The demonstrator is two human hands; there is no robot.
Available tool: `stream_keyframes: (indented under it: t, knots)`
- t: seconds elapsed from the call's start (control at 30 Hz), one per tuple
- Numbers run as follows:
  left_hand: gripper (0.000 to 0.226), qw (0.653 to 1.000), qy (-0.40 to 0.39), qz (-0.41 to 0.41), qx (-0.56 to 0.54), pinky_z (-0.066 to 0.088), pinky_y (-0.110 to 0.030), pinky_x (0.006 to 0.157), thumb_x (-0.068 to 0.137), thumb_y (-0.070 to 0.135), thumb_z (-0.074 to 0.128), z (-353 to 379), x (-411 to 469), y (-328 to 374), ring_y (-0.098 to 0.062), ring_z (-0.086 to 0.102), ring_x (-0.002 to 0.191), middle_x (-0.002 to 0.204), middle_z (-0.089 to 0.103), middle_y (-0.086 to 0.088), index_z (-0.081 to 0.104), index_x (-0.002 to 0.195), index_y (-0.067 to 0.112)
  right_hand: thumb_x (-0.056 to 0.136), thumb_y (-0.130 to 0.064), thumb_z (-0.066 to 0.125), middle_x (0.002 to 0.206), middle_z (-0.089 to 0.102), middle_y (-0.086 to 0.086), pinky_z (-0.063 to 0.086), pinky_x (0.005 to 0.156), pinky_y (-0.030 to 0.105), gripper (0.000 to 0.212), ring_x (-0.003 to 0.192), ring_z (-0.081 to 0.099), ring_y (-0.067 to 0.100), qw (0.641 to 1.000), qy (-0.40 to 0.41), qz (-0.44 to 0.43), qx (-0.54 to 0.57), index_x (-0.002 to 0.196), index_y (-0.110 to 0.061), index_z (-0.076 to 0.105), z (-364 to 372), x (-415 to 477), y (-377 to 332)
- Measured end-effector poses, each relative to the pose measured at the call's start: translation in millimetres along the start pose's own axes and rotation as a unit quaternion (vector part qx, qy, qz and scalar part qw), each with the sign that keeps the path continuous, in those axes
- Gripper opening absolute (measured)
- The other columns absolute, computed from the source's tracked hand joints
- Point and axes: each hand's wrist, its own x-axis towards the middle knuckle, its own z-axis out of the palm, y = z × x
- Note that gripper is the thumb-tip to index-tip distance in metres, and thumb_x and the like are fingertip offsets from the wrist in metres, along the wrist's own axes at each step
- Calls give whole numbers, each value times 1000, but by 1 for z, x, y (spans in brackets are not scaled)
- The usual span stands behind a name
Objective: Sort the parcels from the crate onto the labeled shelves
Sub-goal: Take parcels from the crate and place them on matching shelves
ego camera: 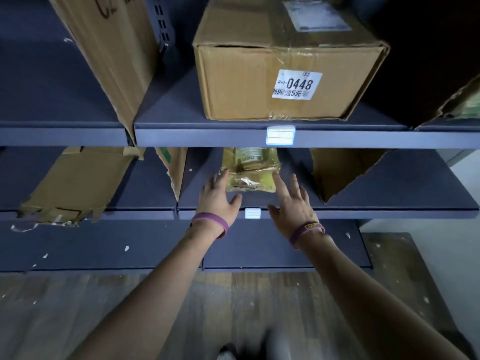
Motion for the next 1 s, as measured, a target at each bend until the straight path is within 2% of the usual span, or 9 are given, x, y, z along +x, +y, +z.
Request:
stream_keyframes:
  t: [0.3, 0.43, 0.53, 0.6, 0.77, 0.93, 1.0]
  knots:
    - [66, 996, -86, 28, 11, 26, -38, 114, 92, 30, 58, -29, -110, 38, -27, 31, 140, 152, 33, -10, 29, 149, 15, 92, -31, 60, 161, 15, 12, 27, 115, 47, 83, 143, 24, 40, 989, -77, 76, 101, 155, -28, 5, -25, -114, -21]
    - [61, 990, -106, 5, -89, 27, -30, 110, 92, 29, 59, -35, -150, 60, -21, 35, 138, 151, 37, -4, 35, 146, 19, 91, -26, 62, 159, 23, 8, 30, 115, 44, 78, 143, 29, 32, 982, -36, 94, 162, 154, -21, 17, -36, -160, -12]
    - [56, 977, -132, -22, -164, 32, -31, 108, 90, 29, 62, -19, -175, 61, -22, 43, 133, 145, 46, -4, 41, 142, 22, 90, -23, 64, 158, 27, 8, 26, 117, 36, 76, 146, 25, 25, 976, -32, 119, 179, 153, -15, 23, -32, -197, 2]
    - [54, 965, -166, -33, -199, 37, -37, 108, 89, 25, 65, 1, -189, 66, -25, 49, 128, 140, 51, -7, 45, 139, 21, 90, -25, 63, 158, 27, 9, 25, 117, 33, 74, 145, 26, 24, 968, -38, 164, 186, 153, -15, 24, -30, -221, 22]
    - [55, 941, -271, -56, -197, 39, -44, 108, 87, 20, 67, 62, -224, 96, -26, 52, 125, 137, 53, -12, 47, 138, 17, 91, -28, 60, 158, 26, 9, 29, 114, 32, 71, 142, 32, 28, 943, -46, 269, 193, 152, -19, 25, -36, -280, 87]
    - [54, 924, -344, -14, -164, 39, -35, 107, 88, 27, 65, 125, -262, 156, -20, 53, 122, 135, 54, -4, 45, 139, 21, 90, -25, 62, 157, 26, 9, 29, 115, 30, 72, 142, 33, 26, 923, -14, 318, 217, 152, -20, 26, -46, -331, 161]
    - [55, 918, -367, 2, -150, 38, -38, 108, 88, 31, 64, 145, -276, 180, -20, 52, 124, 137, 53, -2, 44, 139, 24, 90, -24, 62, 157, 28, 8, 28, 115, 30, 70, 142, 34, 25, 919, 9, 327, 223, 151, -20, 28, -49, -349, 186]
